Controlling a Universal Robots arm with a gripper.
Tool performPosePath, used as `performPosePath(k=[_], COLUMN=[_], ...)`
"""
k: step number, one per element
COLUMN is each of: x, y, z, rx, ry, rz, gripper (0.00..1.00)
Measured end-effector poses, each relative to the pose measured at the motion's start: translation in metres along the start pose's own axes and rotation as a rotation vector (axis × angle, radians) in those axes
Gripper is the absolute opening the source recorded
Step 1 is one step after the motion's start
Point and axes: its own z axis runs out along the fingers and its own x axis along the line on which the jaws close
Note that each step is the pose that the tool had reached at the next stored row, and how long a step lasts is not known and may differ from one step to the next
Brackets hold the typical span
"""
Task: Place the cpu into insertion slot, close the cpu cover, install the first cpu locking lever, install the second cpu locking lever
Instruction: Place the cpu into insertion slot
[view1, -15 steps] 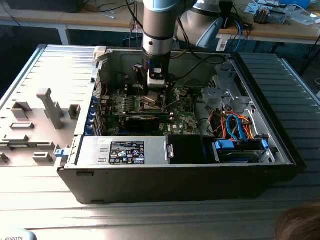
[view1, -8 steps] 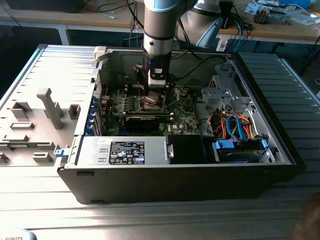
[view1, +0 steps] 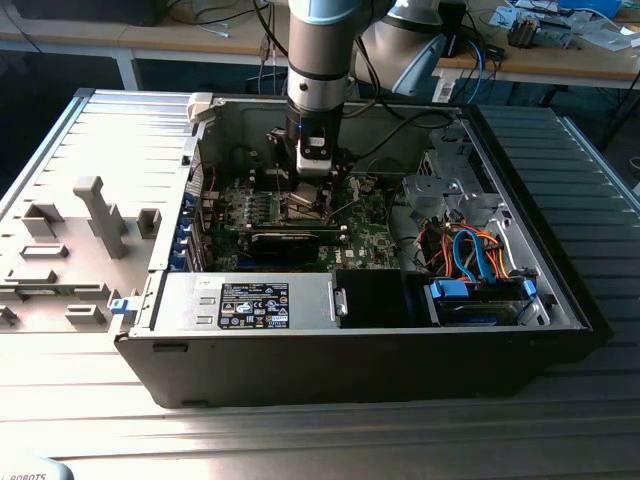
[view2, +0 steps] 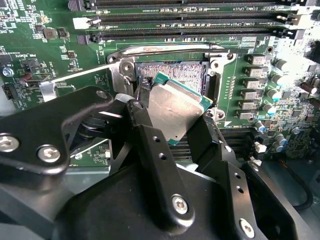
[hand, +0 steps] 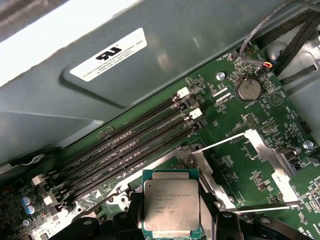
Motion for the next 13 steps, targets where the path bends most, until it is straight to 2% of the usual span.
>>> performPosePath(k=[4,10,13], x=[-0.0026,-0.0026,-0.0022], y=[0.0015,0.0015,0.0013], z=[0.0008,0.0020,0.0023], rx=[0.0013,-0.0017,-0.0010], ry=[-0.0012,-0.0030,-0.0040], rz=[0.015,0.122,0.137], gripper=[0.54,0.54,0.54])
